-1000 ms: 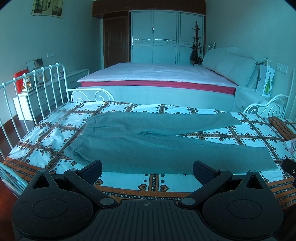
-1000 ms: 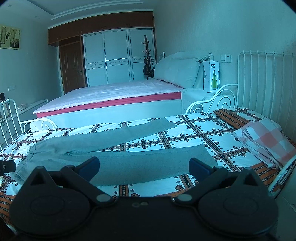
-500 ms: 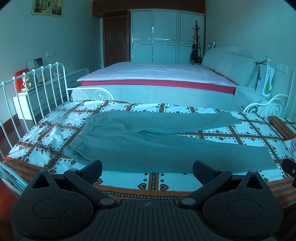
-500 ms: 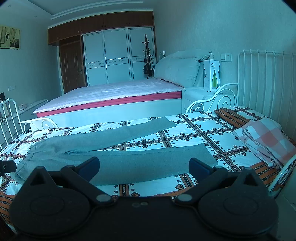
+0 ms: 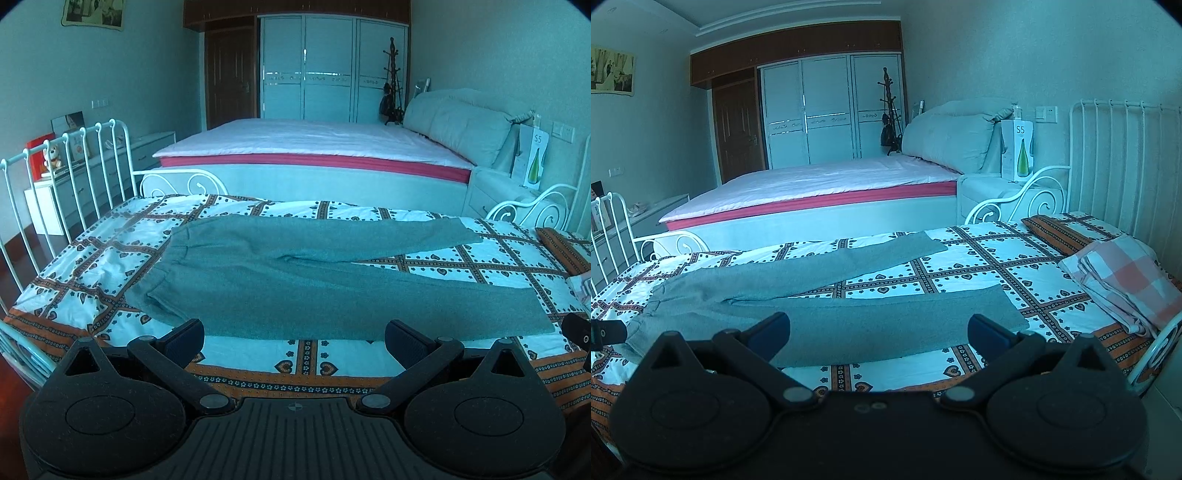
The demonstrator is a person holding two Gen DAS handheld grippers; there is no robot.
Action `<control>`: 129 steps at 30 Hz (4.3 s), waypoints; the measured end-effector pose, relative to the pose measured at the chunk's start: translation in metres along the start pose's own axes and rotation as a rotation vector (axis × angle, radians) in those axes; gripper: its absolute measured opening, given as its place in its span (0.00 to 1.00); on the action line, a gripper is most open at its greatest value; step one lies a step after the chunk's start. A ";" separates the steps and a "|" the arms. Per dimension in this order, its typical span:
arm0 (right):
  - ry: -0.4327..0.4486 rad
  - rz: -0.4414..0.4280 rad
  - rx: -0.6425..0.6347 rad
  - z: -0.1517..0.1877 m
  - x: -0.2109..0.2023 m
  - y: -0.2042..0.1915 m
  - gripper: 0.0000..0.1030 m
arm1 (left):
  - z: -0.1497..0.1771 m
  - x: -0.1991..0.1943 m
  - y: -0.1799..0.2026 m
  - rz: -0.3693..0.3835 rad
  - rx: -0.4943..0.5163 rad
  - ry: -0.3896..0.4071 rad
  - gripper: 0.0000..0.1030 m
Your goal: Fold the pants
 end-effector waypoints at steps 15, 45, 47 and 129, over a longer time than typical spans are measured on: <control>-0.020 -0.012 -0.029 0.000 0.008 -0.007 0.94 | 0.004 0.011 -0.007 -0.010 -0.007 -0.019 1.00; -0.074 -0.116 -0.158 -0.013 0.087 -0.055 0.94 | -0.031 0.120 -0.040 -0.027 0.063 -0.087 1.00; -0.081 -0.129 -0.170 -0.016 0.097 -0.062 0.94 | -0.037 0.133 -0.048 -0.038 0.073 -0.087 1.00; -0.730 -0.608 -0.758 0.037 0.600 -0.363 0.26 | -0.095 0.614 -0.255 0.304 0.349 -0.447 0.37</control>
Point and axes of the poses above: each gripper's, at about its wrist camera, not at the fingertips, and x roughly the way its jaws point, y to its right, z to its underside, the point moved 7 cm from there along x, roughly the way its jaws point, and after that the axes turned 11 degrees about x, right-handed, at the moved point
